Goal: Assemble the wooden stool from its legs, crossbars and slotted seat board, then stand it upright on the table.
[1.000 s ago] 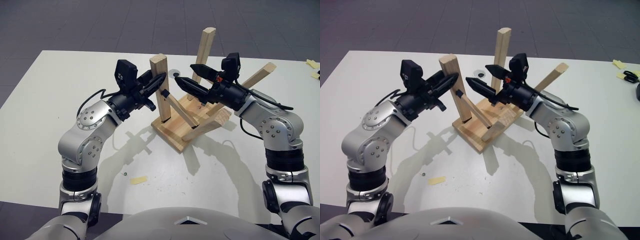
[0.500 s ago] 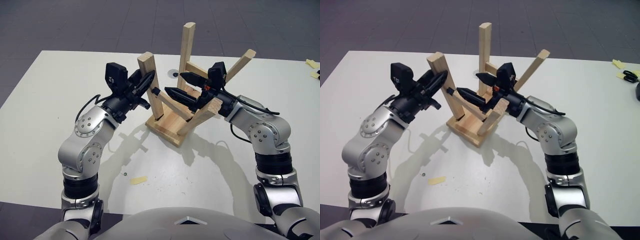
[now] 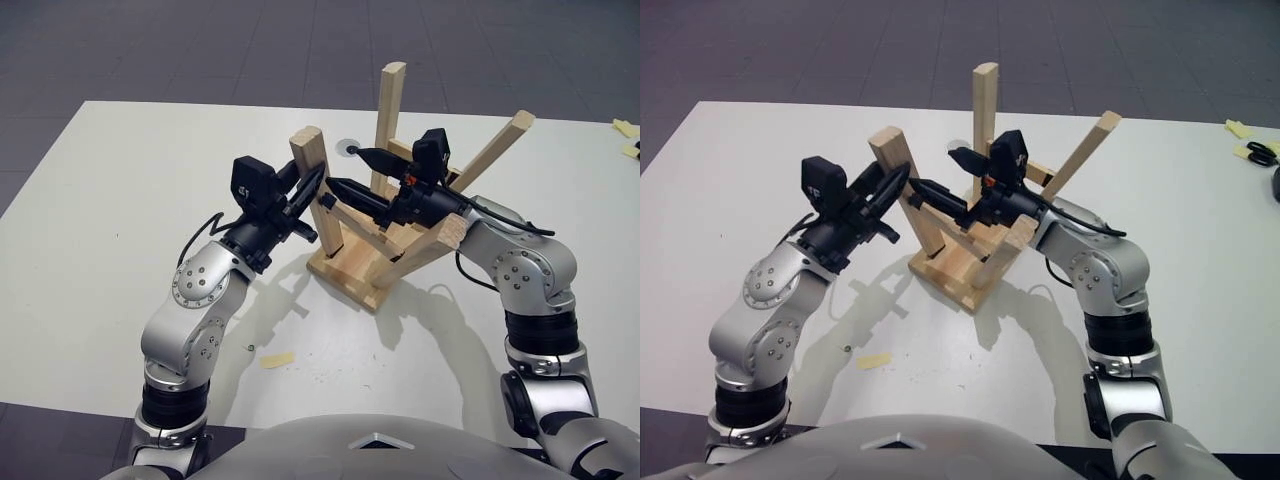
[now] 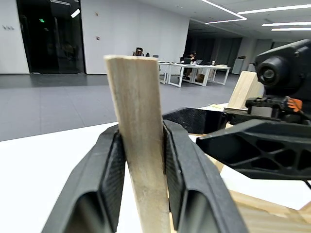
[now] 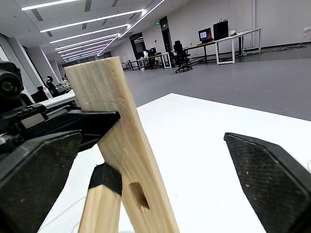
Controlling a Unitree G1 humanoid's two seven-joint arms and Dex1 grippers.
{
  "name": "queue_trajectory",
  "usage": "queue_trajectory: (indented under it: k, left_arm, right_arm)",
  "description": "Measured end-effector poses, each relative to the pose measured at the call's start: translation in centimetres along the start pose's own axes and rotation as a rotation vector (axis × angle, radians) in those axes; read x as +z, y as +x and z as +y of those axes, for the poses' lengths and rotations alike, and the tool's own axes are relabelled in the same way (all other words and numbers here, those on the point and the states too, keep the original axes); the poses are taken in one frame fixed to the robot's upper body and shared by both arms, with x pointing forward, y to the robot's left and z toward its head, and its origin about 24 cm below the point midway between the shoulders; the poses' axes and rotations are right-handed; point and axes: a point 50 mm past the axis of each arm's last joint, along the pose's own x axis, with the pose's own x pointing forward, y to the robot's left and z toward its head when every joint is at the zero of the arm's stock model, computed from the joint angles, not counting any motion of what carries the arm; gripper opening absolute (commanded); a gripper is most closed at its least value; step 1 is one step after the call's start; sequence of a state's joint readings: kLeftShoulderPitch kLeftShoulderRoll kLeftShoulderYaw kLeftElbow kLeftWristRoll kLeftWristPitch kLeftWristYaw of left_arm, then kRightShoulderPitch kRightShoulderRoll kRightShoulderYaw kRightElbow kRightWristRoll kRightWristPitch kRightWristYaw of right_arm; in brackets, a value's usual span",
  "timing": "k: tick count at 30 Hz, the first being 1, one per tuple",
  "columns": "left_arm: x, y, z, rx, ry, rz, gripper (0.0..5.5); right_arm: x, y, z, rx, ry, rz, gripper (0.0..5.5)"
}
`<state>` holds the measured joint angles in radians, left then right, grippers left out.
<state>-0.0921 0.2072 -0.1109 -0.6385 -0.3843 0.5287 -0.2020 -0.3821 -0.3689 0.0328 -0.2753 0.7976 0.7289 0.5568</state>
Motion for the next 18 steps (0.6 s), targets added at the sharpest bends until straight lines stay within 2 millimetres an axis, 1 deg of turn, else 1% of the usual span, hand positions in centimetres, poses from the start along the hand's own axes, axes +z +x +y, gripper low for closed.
queue_trajectory:
  k: [4,11,14,18]
  left_arm:
    - [-0.04,0.33,0.69,0.055,-0.003,-0.014,1.02]
    - [-0.05,0.39,0.65,0.051,0.003,-0.012,1.02]
    - [-0.02,0.43,0.58,0.05,0.009,-0.013,1.02]
    - [-0.03,0.36,0.66,0.074,0.05,-0.019,1.02]
  right_arm:
    - [0.1,-0.07,0.34,0.042,-0.014,0.023,5.4]
    - [0.07,0.22,0.2,0.024,-0.106,0.082,5.4]
    - [-0.28,0.17,-0.26,-0.01,-0.158,0.136,5.4]
    - [0.08,0.25,-0.45,-0.01,-0.234,0.159,5.4]
